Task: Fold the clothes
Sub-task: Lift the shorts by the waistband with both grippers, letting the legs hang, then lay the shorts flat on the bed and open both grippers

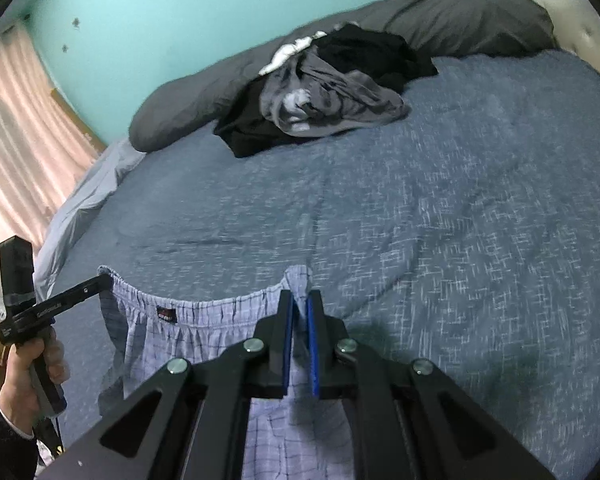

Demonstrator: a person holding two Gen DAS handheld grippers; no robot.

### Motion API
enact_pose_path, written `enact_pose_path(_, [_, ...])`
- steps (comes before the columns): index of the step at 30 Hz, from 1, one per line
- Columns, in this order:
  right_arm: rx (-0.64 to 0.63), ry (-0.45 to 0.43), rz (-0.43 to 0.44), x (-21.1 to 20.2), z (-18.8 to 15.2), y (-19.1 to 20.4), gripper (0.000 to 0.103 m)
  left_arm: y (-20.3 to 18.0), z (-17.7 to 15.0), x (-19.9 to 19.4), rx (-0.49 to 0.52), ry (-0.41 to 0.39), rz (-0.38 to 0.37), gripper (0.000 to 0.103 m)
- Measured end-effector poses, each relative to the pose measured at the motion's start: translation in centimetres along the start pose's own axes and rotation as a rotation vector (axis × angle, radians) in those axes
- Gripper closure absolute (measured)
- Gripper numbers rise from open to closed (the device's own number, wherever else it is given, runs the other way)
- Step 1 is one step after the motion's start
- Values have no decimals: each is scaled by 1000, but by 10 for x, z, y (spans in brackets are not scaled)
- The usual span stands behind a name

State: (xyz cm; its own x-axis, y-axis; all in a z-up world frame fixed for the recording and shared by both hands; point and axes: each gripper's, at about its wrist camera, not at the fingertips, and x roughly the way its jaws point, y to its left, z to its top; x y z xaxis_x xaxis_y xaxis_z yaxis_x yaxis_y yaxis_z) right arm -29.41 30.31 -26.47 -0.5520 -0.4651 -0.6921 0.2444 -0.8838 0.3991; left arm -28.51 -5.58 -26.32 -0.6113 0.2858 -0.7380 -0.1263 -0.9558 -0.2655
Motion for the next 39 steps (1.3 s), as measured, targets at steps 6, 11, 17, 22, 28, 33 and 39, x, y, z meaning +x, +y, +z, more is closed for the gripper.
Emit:
enact_pose_path(6, [11,62,-40,36,7,-13,96,8,8,36,-4,58,2,93])
enact_pose_path(11, [12,96,-63,58,10,-22,96,19,10,61,-34,94,-9,93])
enact_pose_path(17, [24,142,-86,84,8,-30,96,27,9,87,-63,141,-1,92])
enact_pose_path(22, [74,156,-69,88,4,-38,95,32,9,91,-87,157,-26,90])
enact_pose_path(28, [188,127,-41,60,0,-52,77,43,13,61,-137,120,-86,68])
enact_pose_path(33, [290,60,-22,18,-22,-66,75,53,-6,12,-183,59,-99,57])
enact_pose_path(39, [403,-26,19,-36,-77,-71,75,51,-57,-39,-192,1,-77,56])
